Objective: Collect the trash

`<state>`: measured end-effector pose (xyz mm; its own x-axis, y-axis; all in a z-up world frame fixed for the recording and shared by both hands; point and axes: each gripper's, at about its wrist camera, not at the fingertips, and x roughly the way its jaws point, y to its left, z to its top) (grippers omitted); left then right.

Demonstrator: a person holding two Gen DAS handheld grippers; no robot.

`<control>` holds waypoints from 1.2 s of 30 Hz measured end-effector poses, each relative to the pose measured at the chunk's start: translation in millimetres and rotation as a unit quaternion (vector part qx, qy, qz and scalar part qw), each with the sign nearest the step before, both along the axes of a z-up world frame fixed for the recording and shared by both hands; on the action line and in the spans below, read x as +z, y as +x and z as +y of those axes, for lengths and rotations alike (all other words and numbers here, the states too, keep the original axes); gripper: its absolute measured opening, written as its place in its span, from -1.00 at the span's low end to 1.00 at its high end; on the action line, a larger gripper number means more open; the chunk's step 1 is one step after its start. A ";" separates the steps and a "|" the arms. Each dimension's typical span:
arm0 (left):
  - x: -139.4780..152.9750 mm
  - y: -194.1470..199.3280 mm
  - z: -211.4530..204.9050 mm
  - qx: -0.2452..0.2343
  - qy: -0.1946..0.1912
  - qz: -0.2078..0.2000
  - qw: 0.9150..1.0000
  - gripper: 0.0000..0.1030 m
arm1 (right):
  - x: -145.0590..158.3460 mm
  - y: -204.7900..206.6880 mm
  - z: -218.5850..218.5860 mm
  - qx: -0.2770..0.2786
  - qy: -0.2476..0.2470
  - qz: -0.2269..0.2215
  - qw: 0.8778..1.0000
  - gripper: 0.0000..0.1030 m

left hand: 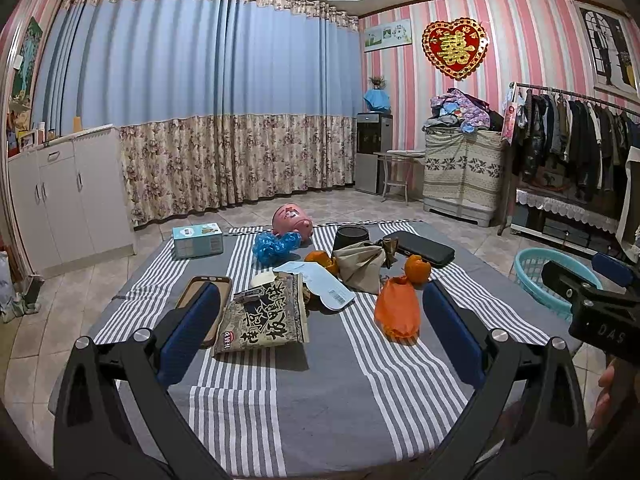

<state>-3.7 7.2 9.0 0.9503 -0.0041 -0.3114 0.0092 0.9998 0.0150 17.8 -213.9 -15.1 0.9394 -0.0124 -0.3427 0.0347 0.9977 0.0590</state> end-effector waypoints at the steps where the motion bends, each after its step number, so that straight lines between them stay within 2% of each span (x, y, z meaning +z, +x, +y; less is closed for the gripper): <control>1: 0.1 -0.1 0.0 0.000 0.000 0.000 1.000 0.90 | -0.2 0.0 0.1 0.000 0.000 0.000 1.000 0.93; 36: -2.9 -1.0 1.6 0.000 -0.001 0.001 1.000 0.90 | -1.6 0.8 -0.7 0.000 -0.001 0.001 1.000 0.93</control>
<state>-4.7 8.8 6.2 0.9497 -0.0052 -0.3131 0.0099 0.9999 0.0136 18.6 -214.6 -16.7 0.9390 -0.0137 -0.3437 0.0351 0.9978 0.0563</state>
